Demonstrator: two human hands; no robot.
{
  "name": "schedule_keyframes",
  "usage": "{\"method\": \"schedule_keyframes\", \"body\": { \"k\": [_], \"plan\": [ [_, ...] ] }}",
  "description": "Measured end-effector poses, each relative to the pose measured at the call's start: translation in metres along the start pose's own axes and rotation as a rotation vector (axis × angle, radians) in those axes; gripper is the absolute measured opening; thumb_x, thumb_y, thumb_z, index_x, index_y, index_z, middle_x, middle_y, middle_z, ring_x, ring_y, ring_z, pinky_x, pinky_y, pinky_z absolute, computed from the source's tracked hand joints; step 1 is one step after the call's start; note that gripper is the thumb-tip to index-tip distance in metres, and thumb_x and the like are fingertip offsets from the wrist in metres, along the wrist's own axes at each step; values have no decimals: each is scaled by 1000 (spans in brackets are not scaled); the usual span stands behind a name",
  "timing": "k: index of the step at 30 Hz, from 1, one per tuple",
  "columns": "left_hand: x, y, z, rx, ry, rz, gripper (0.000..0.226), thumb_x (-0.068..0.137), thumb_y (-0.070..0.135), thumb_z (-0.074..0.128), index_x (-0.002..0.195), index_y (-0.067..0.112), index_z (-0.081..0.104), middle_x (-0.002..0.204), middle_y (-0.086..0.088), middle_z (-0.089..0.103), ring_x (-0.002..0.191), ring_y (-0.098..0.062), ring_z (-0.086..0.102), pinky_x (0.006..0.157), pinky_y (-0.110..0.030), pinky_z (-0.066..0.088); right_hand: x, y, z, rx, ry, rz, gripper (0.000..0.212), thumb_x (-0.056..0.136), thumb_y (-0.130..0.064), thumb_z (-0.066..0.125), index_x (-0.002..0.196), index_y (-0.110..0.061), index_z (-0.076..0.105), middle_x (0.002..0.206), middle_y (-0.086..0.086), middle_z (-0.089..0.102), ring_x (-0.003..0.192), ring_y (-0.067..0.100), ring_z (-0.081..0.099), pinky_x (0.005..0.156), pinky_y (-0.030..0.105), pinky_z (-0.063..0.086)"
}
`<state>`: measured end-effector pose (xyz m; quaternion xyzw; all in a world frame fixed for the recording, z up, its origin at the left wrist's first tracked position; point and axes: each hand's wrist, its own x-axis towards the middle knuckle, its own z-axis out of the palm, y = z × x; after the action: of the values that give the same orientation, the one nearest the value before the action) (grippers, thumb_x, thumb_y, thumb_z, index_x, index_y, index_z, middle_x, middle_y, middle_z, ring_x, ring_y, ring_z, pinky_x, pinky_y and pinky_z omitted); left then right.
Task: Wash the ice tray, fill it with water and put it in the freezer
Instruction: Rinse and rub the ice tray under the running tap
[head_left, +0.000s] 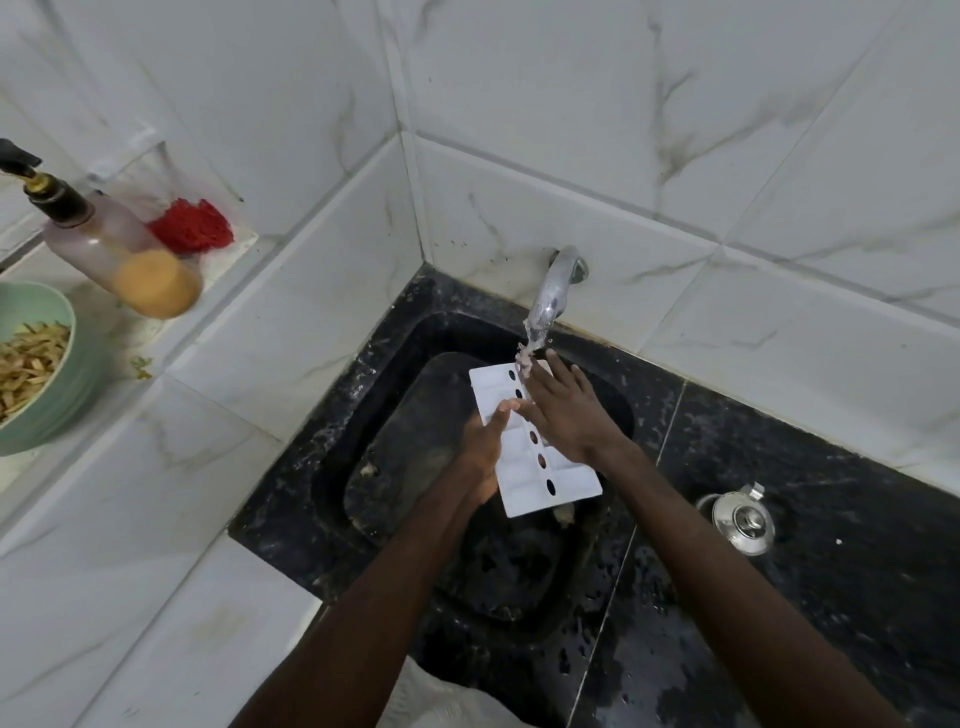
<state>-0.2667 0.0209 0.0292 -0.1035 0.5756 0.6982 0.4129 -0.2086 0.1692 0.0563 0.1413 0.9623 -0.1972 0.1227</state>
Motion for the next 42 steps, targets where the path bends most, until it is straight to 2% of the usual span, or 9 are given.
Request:
{"method": "schedule_keyframes", "body": {
  "k": [13, 17, 20, 23, 27, 31, 34, 39, 42],
  "plan": [
    [18, 3, 6, -4, 69, -28, 49, 105, 51, 53, 125, 10, 67, 116, -18, 76, 104, -36, 75, 93, -58, 60, -11, -11, 5, -94, 34, -117, 76, 102, -65, -3, 166, -25, 6, 173, -9, 1, 158, 10, -11, 130, 49, -1],
    [10, 6, 20, 2, 28, 10, 46, 107, 46, 52, 128, 8, 67, 112, -18, 76, 91, -33, 77, 72, -46, 66, 9, -17, -7, -70, 51, -34, 75, 105, -63, 7, 166, -20, 1, 173, -1, 3, 160, 17, -4, 130, 48, -3],
    [13, 8, 21, -8, 41, -8, 48, 106, 48, 52, 128, 9, 66, 114, -20, 76, 95, -38, 76, 74, -50, 65, 20, -22, -10, -76, 48, -37, 77, 104, -65, 6, 166, -19, 2, 173, -2, 2, 160, 19, -2, 129, 50, -3],
    [19, 18, 8, -11, 139, 36, 45, 109, 45, 49, 127, 7, 67, 114, -16, 75, 89, -26, 76, 66, -34, 63, 7, -30, -2, -77, 45, -105, 75, 104, -62, 8, 166, -19, 9, 173, -5, 4, 160, 16, -3, 129, 51, 2],
    [37, 23, -15, -110, 171, 48, 48, 109, 43, 48, 129, 4, 67, 117, -17, 76, 100, -33, 75, 94, -53, 60, -25, -34, 8, -45, 26, -198, 83, 99, -71, -1, 166, -23, 10, 172, -10, 2, 159, 7, -7, 130, 41, -5],
    [25, 14, -6, -126, 131, 60, 44, 110, 42, 48, 129, 7, 67, 124, -16, 74, 102, -29, 76, 85, -45, 64, -14, -35, 1, -121, 40, -172, 92, 95, -72, -13, 166, -20, 14, 173, -5, 9, 160, 14, -1, 130, 43, -2],
    [19, 3, 4, -110, 88, 2, 42, 106, 47, 54, 125, 12, 69, 120, -17, 75, 106, -37, 74, 94, -59, 59, 9, -35, -11, -123, 16, -137, 105, 88, -72, -24, 165, -13, 16, 173, 3, 12, 160, 22, 4, 130, 44, 3],
    [24, 17, -4, -18, 128, 55, 46, 109, 47, 48, 118, 8, 69, 109, -14, 76, 95, -29, 76, 85, -43, 62, 2, -43, -14, 30, -6, -182, 77, 107, -61, 20, 165, -10, 14, 173, 3, 7, 160, 15, 3, 130, 37, 6],
    [33, 30, -16, -102, 181, 25, 52, 108, 47, 49, 127, 2, 67, 115, -20, 76, 98, -35, 76, 89, -51, 61, -30, -43, -6, 65, 10, -269, 77, 105, -61, 23, 164, -13, 19, 173, -3, 6, 159, 8, 2, 126, 20, -4]
  ]
}}
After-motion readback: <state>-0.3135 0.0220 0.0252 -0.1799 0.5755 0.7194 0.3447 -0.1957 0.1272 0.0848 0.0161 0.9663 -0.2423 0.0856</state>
